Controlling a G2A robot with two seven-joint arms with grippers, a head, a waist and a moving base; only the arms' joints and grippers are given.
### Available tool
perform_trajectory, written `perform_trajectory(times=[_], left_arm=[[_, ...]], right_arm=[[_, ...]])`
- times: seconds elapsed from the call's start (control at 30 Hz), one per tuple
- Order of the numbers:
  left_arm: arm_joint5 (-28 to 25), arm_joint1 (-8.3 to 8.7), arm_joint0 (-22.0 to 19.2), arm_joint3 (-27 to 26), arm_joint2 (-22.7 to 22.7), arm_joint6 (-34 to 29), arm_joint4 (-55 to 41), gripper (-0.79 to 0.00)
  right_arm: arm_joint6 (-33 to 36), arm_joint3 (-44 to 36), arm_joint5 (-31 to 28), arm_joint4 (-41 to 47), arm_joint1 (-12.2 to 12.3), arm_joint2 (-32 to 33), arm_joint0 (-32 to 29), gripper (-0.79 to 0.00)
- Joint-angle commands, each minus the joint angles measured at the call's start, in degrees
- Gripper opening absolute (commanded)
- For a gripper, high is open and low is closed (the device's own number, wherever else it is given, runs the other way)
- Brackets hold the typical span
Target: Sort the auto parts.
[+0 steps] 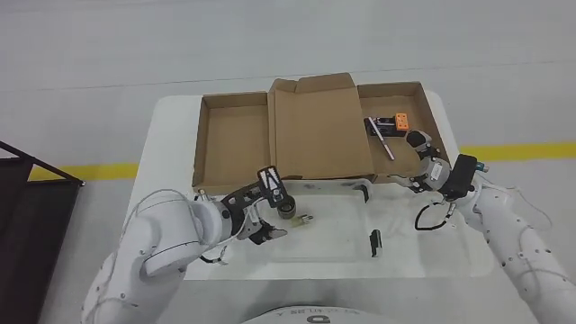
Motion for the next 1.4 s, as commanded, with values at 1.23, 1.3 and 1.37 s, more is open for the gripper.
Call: perform_trajectory(times=[1.23, 1.3, 1.37], left_arm=[[13.6, -3.77, -21.7, 24.4, 22.6, -3.1, 3.3, -0.212], [13.8, -3.98, -22.3, 25.0, 23.3, -3.0, 3.1, -0.215], [14.0, -4.14, -22.7, 25.5, 23.9, -3.1, 3.0, -0.237]], right_arm=[[0.0, 0.0, 0.0, 0.0, 0.0, 0.0, 0.0, 0.000], [0.0, 0.0, 0.0, 0.0, 0.0, 0.0, 0.0, 0.000], [0.0, 0.0, 0.0, 0.0, 0.0, 0.0, 0.0, 0.000]])
